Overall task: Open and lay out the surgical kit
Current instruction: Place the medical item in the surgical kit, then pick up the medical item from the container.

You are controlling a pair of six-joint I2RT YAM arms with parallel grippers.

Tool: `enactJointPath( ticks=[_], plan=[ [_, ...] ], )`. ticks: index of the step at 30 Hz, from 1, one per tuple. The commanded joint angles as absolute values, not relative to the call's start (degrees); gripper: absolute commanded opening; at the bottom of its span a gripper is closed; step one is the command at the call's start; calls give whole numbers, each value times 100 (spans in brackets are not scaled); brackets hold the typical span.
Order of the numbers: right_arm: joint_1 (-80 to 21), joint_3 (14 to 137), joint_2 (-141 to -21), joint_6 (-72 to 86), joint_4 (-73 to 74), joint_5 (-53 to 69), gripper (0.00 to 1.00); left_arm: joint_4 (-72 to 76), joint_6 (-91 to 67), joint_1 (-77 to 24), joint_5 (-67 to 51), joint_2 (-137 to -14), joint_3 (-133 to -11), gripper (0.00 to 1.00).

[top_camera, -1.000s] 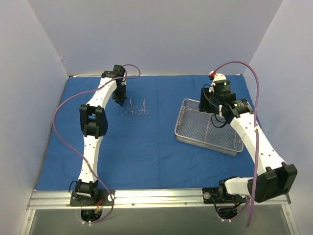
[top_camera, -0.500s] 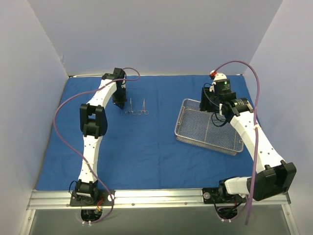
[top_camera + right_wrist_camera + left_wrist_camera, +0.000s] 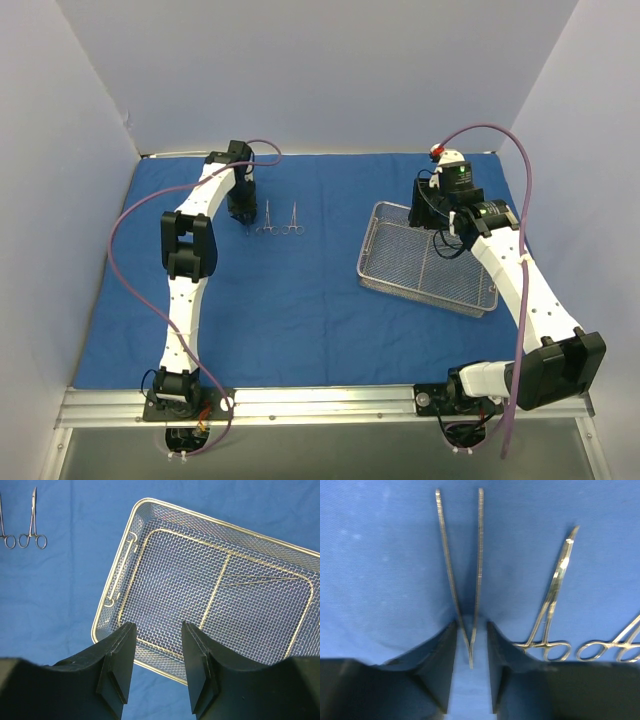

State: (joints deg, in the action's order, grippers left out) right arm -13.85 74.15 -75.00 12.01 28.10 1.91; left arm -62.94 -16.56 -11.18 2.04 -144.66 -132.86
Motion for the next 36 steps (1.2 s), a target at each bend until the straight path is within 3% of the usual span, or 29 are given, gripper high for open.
enactJointPath(
  ticks=[1, 7, 11, 15, 24, 36],
  plan=[
    [-1327, 7611, -7418, 1309, 2848, 211, 41, -6135, -1688, -1081, 158, -14274, -13219, 42],
    [-1117, 7585, -7654, 1573, 2680, 71, 44, -6257, -1688, -1081, 193, -13817, -13183, 68],
    [-450, 7384, -8242, 2002, 2733, -132, 43, -6381, -1871, -1099, 264, -13108, -12974, 70],
    [700, 7146, -8841, 2530, 2717, -62, 33, -5881, -1925, -1256, -200, -12131, -11894, 70],
    [1019, 7260, -9966, 3041, 2250, -623, 44, -5028, -1890, -2109, -1045, -10495, -9802, 70],
    [993, 6988, -10266, 3753, 1873, -1019, 50, -4887, -1784, -2074, -1090, -9853, -9299, 70]
  ],
)
